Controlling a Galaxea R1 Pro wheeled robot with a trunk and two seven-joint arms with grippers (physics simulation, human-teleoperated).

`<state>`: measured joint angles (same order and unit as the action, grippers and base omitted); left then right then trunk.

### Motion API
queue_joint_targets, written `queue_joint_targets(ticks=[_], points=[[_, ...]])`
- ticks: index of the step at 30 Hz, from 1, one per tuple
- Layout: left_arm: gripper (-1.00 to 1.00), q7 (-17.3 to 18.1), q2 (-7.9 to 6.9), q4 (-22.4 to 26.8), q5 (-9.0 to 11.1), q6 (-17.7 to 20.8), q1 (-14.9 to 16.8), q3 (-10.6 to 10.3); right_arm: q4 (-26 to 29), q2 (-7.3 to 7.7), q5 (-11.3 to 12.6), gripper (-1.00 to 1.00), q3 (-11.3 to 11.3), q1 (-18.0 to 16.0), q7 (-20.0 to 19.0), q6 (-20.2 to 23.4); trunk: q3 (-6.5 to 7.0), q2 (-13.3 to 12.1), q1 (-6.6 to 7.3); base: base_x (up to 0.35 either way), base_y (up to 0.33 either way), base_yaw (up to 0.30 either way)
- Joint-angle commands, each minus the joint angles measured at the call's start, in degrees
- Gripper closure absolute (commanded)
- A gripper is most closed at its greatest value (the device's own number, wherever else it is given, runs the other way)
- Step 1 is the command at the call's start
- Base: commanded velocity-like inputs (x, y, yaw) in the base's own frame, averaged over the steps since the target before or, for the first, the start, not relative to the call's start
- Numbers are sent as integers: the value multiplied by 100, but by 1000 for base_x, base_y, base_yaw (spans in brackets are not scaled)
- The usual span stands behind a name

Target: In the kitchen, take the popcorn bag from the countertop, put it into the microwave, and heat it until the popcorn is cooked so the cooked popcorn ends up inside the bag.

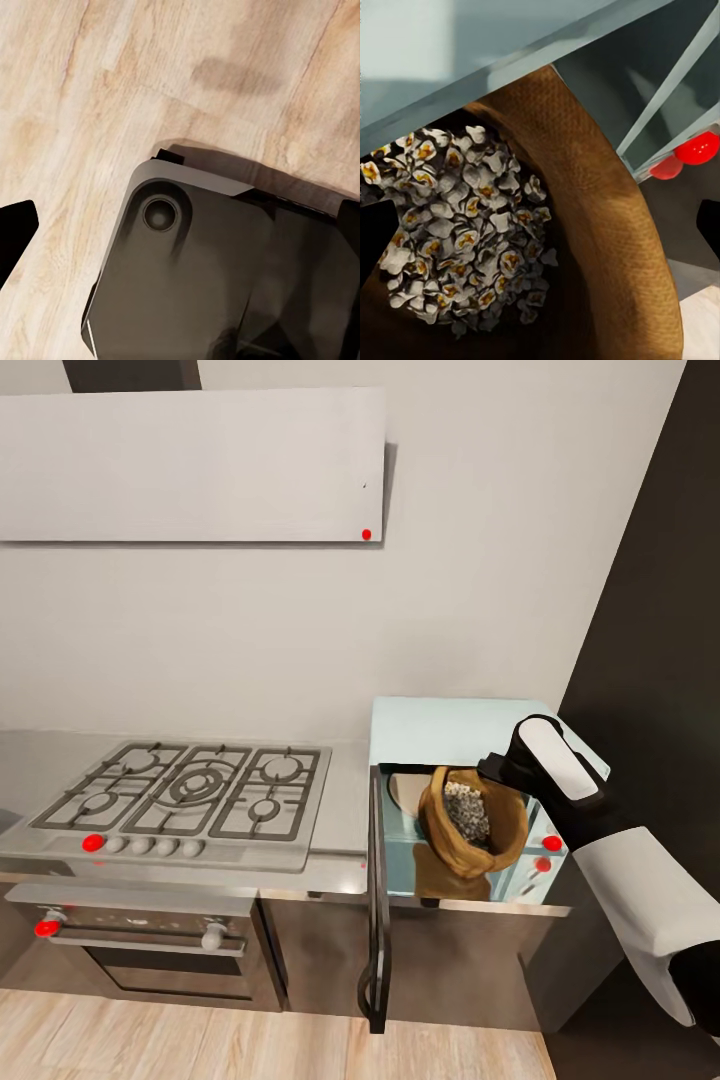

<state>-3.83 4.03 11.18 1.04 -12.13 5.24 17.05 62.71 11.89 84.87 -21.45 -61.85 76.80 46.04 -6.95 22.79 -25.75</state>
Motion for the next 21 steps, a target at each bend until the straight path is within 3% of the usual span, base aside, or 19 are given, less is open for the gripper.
queue_joint_targets(ticks=[1, 12, 21], points=[[-100, -21, 1, -1, 11, -18, 4, -9, 4, 7, 46, -100, -16, -10, 52, 54, -13, 12, -4, 0, 0, 0], [-100, -21, 2, -1, 11, -18, 4, -9, 4, 2, 47, -100, -13, -10, 46, 54, -13, 12, -4, -2, 0, 0], [-100, -20, 2, -1, 11, -18, 4, -9, 4, 7, 54, -100, -16, -8, 46, 54, -13, 12, -4, -140, 0, 0]])
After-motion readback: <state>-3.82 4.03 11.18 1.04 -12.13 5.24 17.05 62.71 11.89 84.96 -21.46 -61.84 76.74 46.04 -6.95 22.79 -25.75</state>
